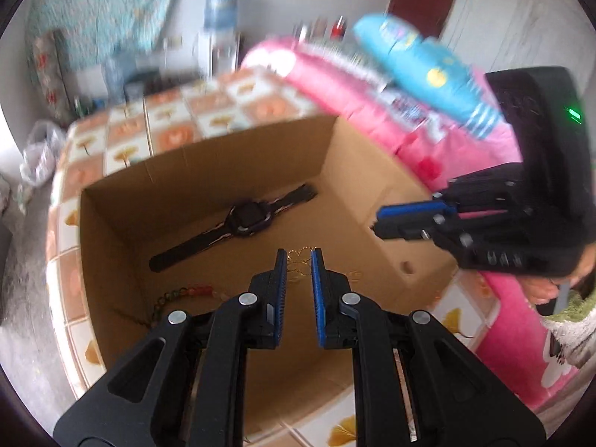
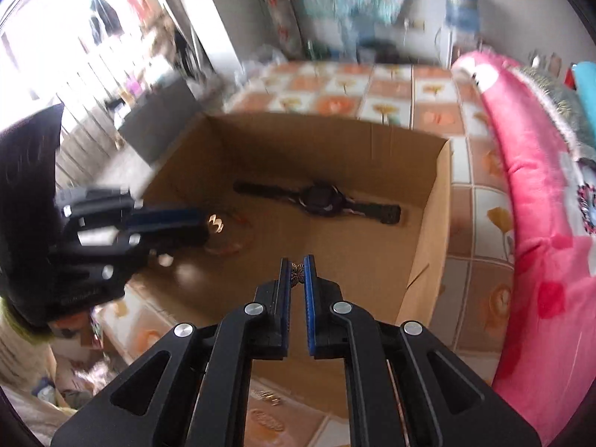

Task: Organize jewelry
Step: 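Carry both charms over the box and open both grippers, then withdraw both grippers from the box toward the table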

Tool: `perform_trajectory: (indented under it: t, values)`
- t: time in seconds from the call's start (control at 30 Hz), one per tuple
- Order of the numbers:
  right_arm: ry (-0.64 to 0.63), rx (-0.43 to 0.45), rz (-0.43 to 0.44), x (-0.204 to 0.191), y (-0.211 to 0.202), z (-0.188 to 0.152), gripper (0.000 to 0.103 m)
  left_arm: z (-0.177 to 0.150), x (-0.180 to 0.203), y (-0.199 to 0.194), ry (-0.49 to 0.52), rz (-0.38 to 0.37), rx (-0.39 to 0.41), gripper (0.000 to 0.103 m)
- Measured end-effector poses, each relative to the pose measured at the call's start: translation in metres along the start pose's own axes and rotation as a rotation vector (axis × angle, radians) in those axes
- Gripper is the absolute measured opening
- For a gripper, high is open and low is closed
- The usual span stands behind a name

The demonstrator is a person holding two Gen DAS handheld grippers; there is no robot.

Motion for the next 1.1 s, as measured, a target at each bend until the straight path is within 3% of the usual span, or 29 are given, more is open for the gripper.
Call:
perform_trajectory:
  t: [0.13,0.3,0.63,0.77,0.93,1.1]
  values:
    - [-0.001,-0.086,-0.032,0.009,0.03,0.012,0.007,0.013,-0.025,0.039,-0.061,-0.017,-0.138,0.012]
    - [0.005,-0.131,-0.058,0.017,0.047,0.019,0.007,0.019,-0.038,0.068,-0.116,-0.013,-0.236,0.012]
    - [0.029,-0.098,-0.059,0.027,0.04,0.024,0.008,0.026,-0.043,0.075,-0.163,-0.012,-0.254,0.013]
    - [0.044,-0.066,-0.047,0.029,0.026,0.024,0.008,0.027,-0.041,0.067,-0.17,-0.019,-0.227,0.013]
    - [0.078,0.068,0.019,0.028,-0.029,0.018,0.008,0.029,-0.033,0.026,-0.155,-0.016,-0.112,0.013]
    - [0.118,0.203,0.078,0.022,-0.087,-0.011,0.018,0.01,-0.013,-0.045,-0.124,-0.046,0.08,0.03]
Point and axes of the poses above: each gripper's, at about its wrist camera, not at the fingertips, and y roughly the way its jaws point, x to its right, z to its top, the point moved 9 cm from there along y, roughly the way its jaws point, and after that the axes turned 11 degrees about -x, right-handed, at the moved point
